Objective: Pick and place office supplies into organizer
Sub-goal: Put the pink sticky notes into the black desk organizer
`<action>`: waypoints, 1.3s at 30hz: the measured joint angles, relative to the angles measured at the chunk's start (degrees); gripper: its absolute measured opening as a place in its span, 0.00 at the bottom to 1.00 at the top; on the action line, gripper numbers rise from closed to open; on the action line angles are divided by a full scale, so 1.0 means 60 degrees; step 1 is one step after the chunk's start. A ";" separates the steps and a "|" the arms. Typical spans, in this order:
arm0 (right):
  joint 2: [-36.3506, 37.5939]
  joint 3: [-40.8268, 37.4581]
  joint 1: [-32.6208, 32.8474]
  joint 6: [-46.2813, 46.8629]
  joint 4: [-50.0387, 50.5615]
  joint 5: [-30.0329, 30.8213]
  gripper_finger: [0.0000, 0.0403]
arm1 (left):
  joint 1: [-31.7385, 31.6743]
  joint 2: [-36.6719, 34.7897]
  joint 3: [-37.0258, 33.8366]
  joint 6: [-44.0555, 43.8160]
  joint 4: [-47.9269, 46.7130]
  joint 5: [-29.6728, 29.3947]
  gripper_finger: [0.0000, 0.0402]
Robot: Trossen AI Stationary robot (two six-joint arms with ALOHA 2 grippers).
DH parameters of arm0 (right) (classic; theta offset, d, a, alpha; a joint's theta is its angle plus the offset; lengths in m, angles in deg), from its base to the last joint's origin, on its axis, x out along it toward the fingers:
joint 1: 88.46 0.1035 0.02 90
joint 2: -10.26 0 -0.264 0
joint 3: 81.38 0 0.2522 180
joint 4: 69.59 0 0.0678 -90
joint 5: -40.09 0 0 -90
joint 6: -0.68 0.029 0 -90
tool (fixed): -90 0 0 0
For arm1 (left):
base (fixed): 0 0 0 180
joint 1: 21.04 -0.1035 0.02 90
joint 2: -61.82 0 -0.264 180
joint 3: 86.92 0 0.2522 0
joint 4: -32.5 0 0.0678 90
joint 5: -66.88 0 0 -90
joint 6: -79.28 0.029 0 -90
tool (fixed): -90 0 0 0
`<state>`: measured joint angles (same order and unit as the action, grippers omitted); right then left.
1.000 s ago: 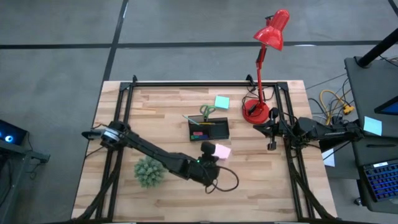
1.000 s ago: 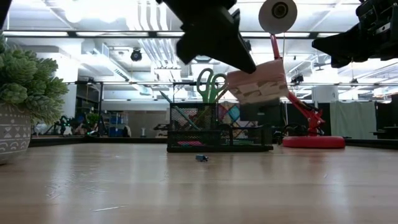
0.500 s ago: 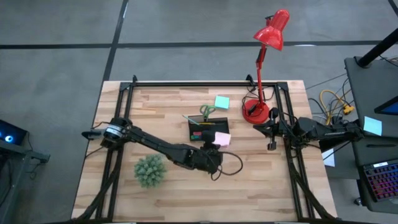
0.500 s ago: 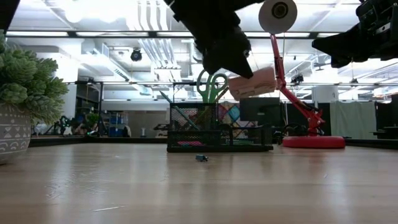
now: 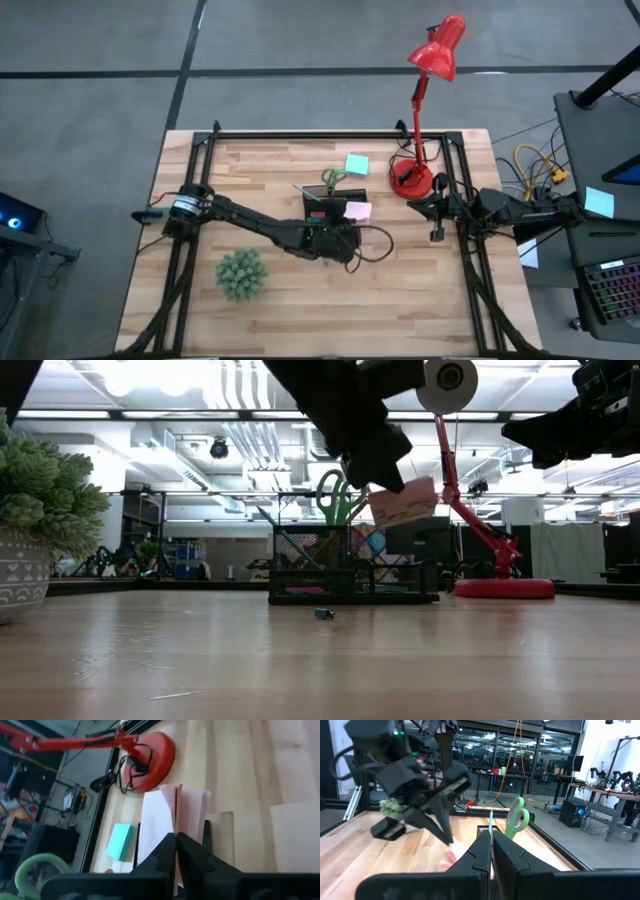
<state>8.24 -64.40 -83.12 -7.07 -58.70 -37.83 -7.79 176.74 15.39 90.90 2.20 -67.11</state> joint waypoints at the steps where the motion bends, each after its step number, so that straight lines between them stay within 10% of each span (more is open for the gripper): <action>1: 0.0000 -0.0002 -0.0002 0.0003 0.0000 -0.0002 0.02 | -0.0072 0.0000 -0.0009 -0.0139 0.0003 0.0001 0.00; 39: 0.0008 0.0000 -0.0003 -0.0044 0.0139 -0.0004 0.02 | -0.0739 0.1107 -0.0159 -0.1376 0.0679 -0.1005 0.00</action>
<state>8.29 -64.40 -83.14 -7.33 -57.87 -37.85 -12.22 183.38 14.43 82.65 6.28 -73.14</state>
